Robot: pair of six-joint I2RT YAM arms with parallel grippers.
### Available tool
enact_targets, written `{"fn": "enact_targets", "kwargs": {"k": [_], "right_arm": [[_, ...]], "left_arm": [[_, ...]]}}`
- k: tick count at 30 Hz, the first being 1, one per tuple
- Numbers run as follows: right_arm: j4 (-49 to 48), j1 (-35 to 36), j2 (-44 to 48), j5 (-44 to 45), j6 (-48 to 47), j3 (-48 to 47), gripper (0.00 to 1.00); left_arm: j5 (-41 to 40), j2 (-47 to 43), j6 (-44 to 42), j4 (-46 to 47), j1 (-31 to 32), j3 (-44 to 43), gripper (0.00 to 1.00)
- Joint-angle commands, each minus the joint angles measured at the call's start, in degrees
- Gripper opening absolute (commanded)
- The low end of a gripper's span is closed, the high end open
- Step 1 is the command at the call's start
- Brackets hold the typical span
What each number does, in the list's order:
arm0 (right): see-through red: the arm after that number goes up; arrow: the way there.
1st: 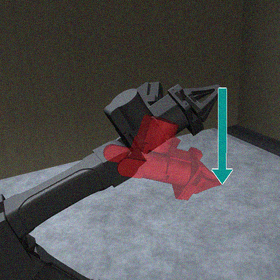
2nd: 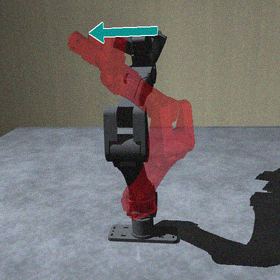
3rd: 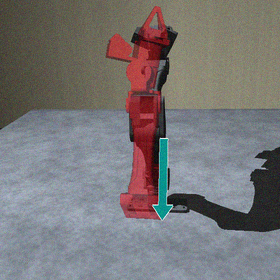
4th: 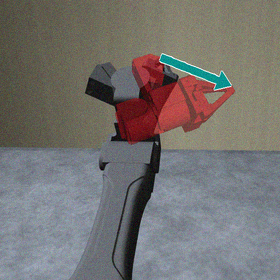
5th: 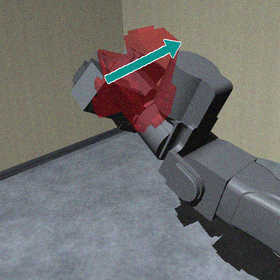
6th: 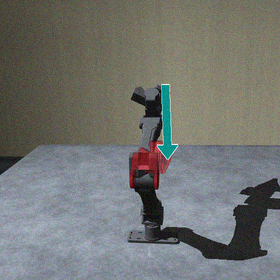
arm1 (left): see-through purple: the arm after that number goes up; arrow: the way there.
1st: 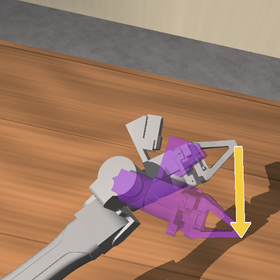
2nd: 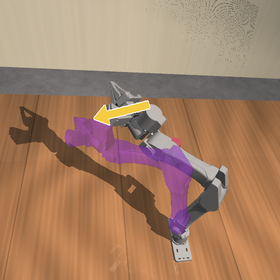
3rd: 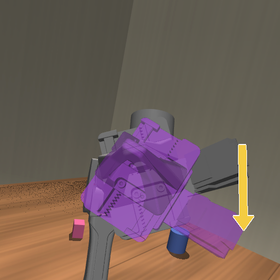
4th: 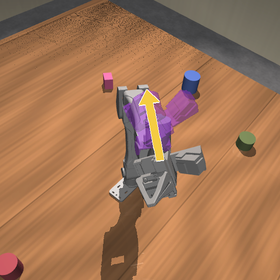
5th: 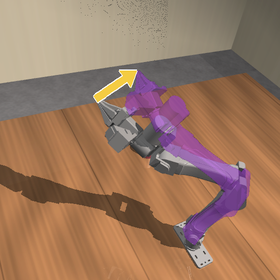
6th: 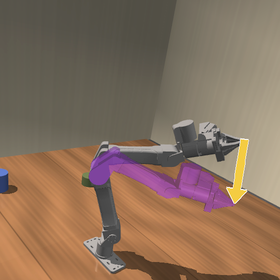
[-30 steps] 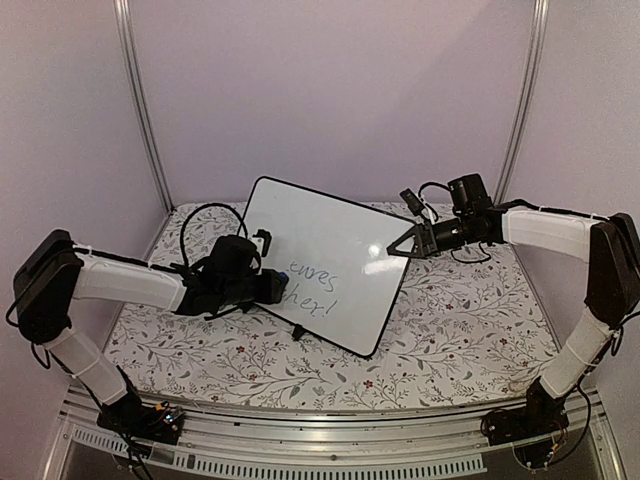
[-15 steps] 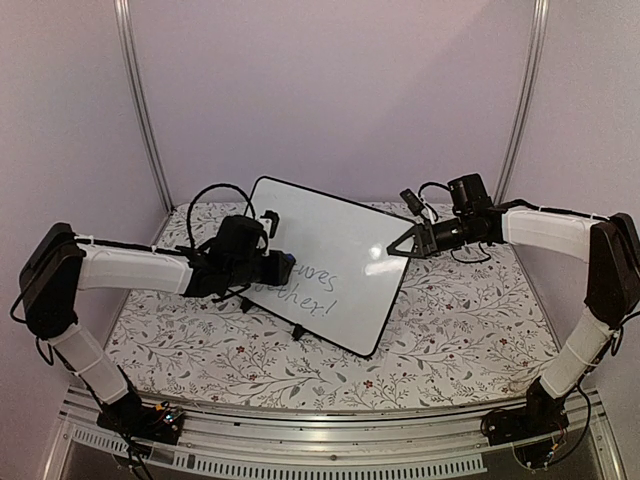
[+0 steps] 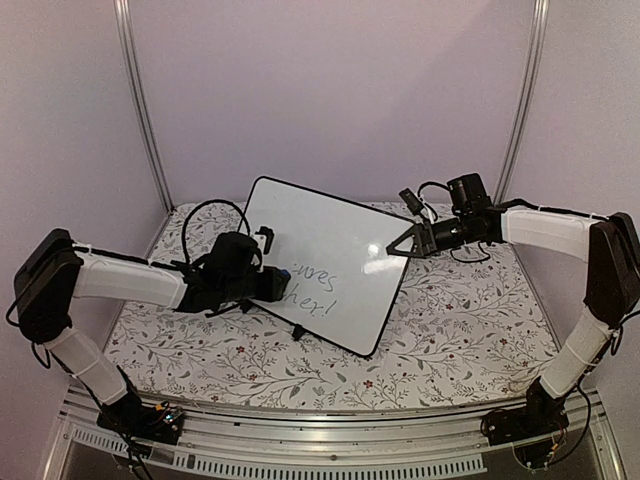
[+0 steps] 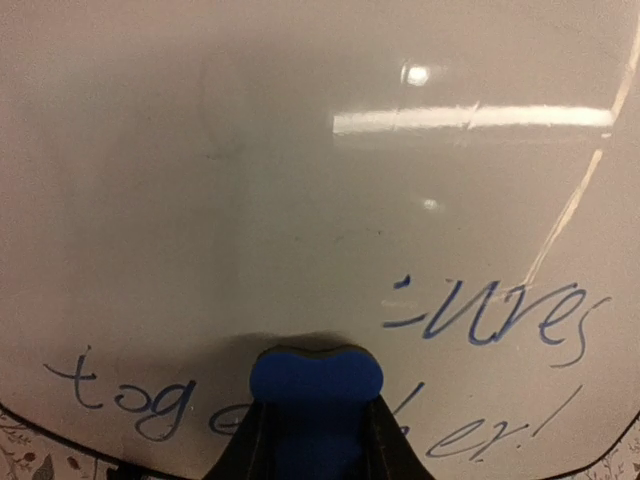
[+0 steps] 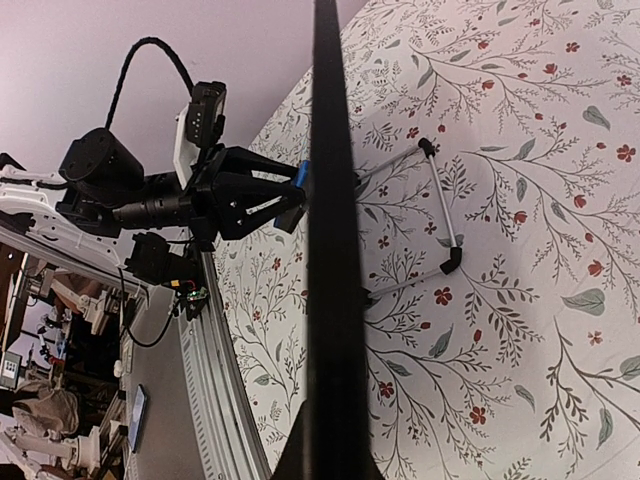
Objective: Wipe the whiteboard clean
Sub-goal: Erase the center of the whiteboard.
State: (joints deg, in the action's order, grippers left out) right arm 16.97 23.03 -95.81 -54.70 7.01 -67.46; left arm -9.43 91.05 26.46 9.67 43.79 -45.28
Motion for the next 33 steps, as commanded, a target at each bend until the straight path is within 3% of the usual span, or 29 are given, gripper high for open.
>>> {"fn": "enact_targets", "kwargs": {"k": [1,14,29,33], "right_arm": [[4.69,4.67,-3.27,-2.26,-3.67,0.81,0.0],[4.74,4.92,-3.03,-2.01,-3.57,1.17,0.0],[3.84,5.27,-3.15,-2.26,-3.1,1.6,0.0],[4.07,5.32,-3.07,-2.09,-3.18,1.5,0.0]], "left_arm": [[1.48,1.07,0.73,-1.64,1.42,0.8,0.0],[-1.9,5.34,-3.42,-2.54,0.1,-10.03,0.0],[-0.76,2.12,1.68,-2.19,4.37,1.57,0.0],[-2.18,2.57,0.62,-2.1,4.4,0.89,0.0]]}}
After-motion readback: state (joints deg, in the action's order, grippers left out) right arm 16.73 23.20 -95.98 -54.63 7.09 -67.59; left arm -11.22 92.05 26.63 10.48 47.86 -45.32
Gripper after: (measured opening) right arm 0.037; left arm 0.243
